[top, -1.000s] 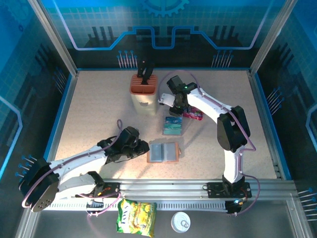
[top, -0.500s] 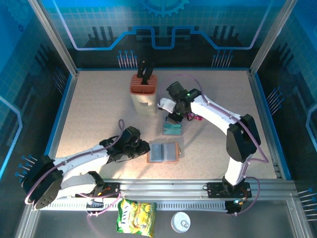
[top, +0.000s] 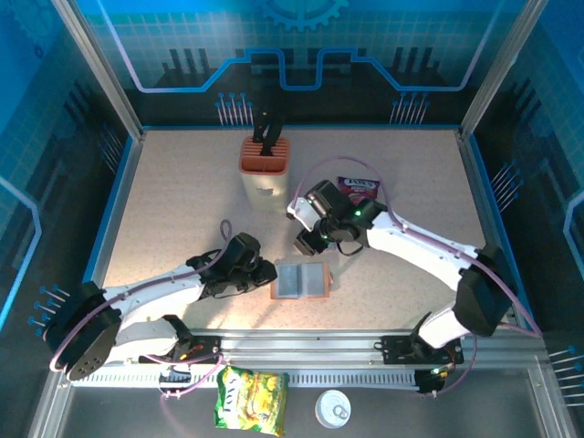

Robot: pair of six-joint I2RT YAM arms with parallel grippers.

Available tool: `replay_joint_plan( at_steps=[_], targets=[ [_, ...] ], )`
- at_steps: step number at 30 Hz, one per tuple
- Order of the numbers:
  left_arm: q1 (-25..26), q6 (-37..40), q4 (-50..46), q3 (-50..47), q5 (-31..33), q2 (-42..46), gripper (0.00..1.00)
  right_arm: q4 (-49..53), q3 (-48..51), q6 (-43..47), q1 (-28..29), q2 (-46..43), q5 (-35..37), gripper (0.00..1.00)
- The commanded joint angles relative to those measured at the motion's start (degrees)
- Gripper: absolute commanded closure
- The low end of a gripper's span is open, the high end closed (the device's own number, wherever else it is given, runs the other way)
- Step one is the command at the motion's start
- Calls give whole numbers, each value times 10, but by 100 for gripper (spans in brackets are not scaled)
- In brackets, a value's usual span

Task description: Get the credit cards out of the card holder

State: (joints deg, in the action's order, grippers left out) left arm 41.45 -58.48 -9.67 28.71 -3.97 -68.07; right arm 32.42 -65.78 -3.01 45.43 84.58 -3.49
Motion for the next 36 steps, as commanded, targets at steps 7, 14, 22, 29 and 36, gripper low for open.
replay_joint_plan(
  at_steps=[7, 14, 22, 29, 36],
  targets=[
    [-4, 3, 25, 4, -23, -30, 79, -247, 183, -312, 21, -70, -98, 68],
    [-3, 5, 42, 3, -38, -59, 89, -254, 204, -404, 23, -28, -147, 74],
    [-2, 9, 41, 8, -40, -90, 97, -297, 220, -453, 30, 14, -167, 76],
    [-2, 9, 34, 11, -37, -84, 97, -275, 199, -442, 34, 35, -171, 76],
    [-3, 11, 27, 8, -28, -82, 97, -262, 182, -435, 34, 55, -179, 75]
  ],
)
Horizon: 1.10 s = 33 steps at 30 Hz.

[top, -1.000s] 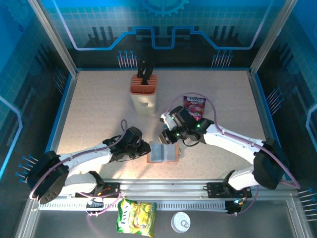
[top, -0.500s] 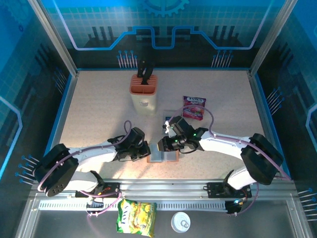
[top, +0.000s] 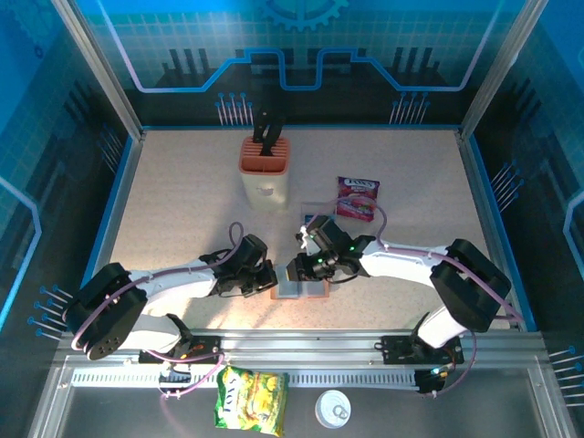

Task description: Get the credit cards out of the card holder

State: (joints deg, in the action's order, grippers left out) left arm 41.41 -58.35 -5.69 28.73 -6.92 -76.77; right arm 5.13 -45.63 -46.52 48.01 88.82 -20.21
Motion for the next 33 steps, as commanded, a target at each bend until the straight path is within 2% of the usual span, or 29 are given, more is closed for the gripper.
replay_joint_plan(
  at_steps=[1, 19, 33],
  targets=[
    [-2, 10, -12, 7, 1, 4, 97, 13, -22, 1, 8, 14, -12, 75],
    [-2, 17, -23, 8, 6, -2, 98, 14, -33, -19, 10, 33, -22, 74],
    [-2, 9, -6, -10, 4, -2, 98, 38, -65, -41, 19, 79, -33, 72]
  ],
)
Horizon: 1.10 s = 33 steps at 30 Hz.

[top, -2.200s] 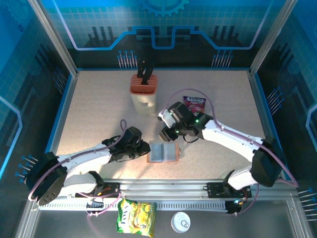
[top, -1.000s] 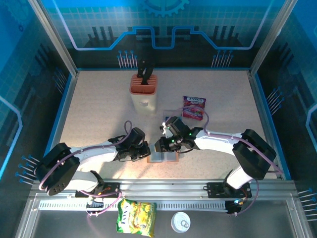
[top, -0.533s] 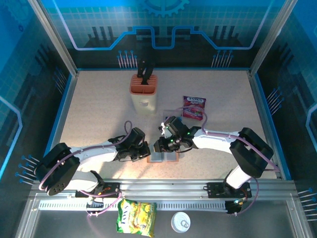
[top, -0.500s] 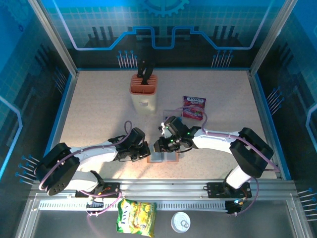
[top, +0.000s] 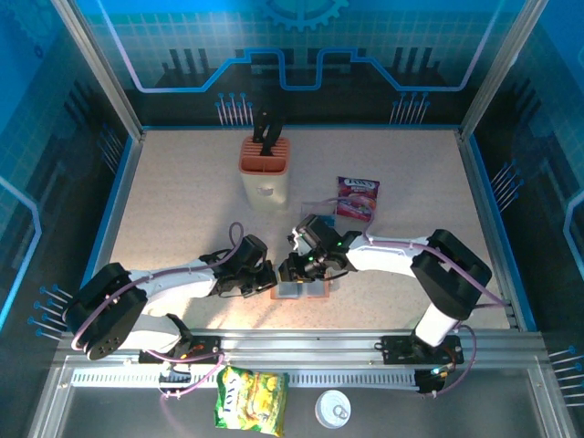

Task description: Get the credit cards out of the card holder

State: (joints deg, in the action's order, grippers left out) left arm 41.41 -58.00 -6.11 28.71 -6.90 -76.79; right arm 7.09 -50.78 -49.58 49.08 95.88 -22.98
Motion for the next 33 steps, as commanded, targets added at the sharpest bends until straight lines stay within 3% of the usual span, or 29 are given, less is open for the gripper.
replay_joint_plan(
  at_steps=[1, 33],
  targets=[
    [-3, 5, -3, -10, 4, -2, 98, 17, -13, -12, 8, 10, -4, 72],
    [-3, 13, -25, -10, 14, 0, 98, 96, -1, 2, -7, -8, 67, 68]
  ],
)
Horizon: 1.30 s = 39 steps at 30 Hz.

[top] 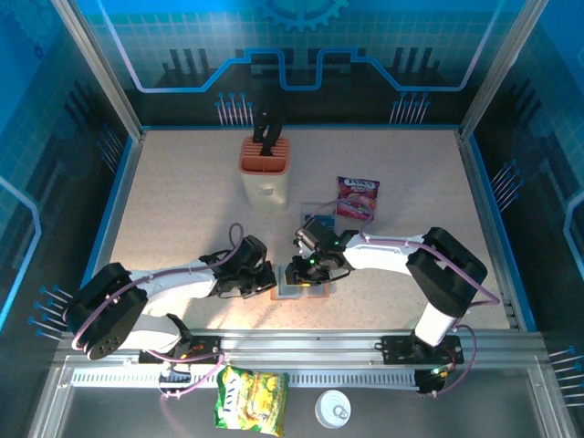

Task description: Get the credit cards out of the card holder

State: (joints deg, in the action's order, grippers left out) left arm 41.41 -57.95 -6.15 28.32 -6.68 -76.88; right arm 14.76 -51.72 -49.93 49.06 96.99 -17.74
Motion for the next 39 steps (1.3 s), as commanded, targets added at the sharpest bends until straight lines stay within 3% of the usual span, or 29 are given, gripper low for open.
replay_joint_plan(
  at_steps=[1, 15, 26, 39],
  targets=[
    [-3, 12, -25, -5, 12, 1, 98, 19, 10, 6, -7, -21, 14, 68],
    [-3, 23, -40, 8, 18, 14, 98, -6, 31, 4, -10, -41, 9, 70],
    [-3, 24, -38, 7, 14, -8, 98, -83, 30, -18, -5, -8, -43, 72],
    [-3, 25, -58, 14, 18, -25, 98, -38, 43, -10, -10, -14, 2, 72]
  ],
)
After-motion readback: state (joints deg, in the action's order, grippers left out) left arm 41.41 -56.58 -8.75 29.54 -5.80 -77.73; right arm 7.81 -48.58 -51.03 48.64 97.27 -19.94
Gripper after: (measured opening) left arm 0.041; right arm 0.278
